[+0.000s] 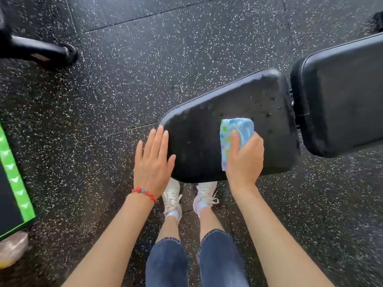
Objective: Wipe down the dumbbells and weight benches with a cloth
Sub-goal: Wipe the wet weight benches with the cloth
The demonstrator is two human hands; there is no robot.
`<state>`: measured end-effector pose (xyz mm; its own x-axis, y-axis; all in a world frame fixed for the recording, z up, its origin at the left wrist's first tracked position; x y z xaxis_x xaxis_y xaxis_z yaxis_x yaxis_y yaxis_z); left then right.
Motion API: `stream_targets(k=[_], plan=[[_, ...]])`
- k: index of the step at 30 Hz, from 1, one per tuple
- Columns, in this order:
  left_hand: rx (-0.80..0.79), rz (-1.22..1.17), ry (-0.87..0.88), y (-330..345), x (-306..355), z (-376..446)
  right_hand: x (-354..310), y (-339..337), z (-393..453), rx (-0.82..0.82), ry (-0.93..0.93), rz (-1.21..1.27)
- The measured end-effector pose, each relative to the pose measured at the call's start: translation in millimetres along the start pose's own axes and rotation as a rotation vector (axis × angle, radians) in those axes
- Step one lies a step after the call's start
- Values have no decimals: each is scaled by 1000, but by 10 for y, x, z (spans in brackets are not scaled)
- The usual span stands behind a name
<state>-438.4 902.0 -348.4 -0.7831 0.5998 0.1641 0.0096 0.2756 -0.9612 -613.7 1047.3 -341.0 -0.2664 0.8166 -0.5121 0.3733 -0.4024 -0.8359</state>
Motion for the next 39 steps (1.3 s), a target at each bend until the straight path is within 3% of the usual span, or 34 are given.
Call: stream_targets(k=[6, 11, 17, 24, 27, 32, 39], plan=[[26, -72, -5, 130, -36, -15, -290, 173, -124, 36, -66, -93], [35, -101, 8, 145, -59, -16, -830, 487, -295, 84, -264, -144], [36, -105, 5, 94, -25, -8, -865, 367, -73, 162, -412, -190], [46, -96, -16, 68, 3, -16, -845, 235, 409, 253, -339, -135], [55, -93, -28, 43, 16, -16, -665, 216, 263, 104, -260, -98], [66, -94, -28, 15, 80, -16, -453, 15, 42, 68, -261, -149], [106, -87, 30, -17, 233, 64, -403, -72, 642, 212, -325, -282]])
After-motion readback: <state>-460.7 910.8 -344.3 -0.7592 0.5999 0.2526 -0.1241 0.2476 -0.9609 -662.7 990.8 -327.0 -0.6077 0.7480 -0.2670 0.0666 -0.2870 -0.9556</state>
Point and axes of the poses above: each hand's wrist, its own z-axis towards the middle knuckle, its own y-axis out of the palm, x = y × z, the point moved 9 cm from there along z, towards the middle knuckle, and after that the axes turned 13 degrees about -y, right-handed, at the moved point
